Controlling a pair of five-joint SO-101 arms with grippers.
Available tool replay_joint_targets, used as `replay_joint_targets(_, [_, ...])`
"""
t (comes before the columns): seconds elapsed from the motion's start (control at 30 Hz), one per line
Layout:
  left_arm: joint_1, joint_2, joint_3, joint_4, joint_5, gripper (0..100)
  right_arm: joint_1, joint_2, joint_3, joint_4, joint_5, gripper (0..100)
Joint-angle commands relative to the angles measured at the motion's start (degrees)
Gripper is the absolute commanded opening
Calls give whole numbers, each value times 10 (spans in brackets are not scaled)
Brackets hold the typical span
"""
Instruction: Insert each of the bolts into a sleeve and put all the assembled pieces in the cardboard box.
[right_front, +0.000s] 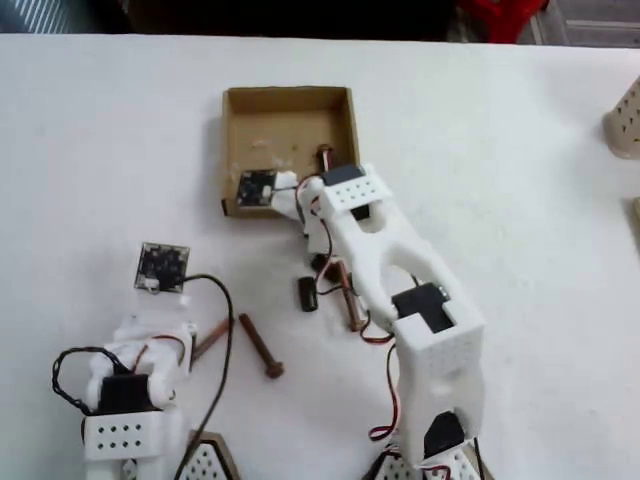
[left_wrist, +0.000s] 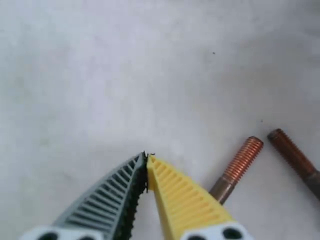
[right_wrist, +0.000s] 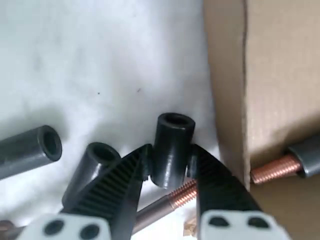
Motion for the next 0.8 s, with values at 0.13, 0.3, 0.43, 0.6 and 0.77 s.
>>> replay_joint_targets(0.13, [-7,-5,-18,-1,-4,27,-17,-2,-22,-31,-35,102])
replay_joint_targets(0.3, [-7,-5,-18,-1,-4,27,-20,-1,-21,-31,-37,100])
replay_joint_targets(0.43, [-7,-5,-18,-1,-4,27,-20,5,-20,-31,-37,15])
replay_joint_targets(0.6, [-7,-5,-18,-1,-5,27,-17,17,-22,-25,-39,18])
replay_joint_targets(0.77, [-7,-5,-18,-1,-5,27,-19,-44,-23,43,-120,17])
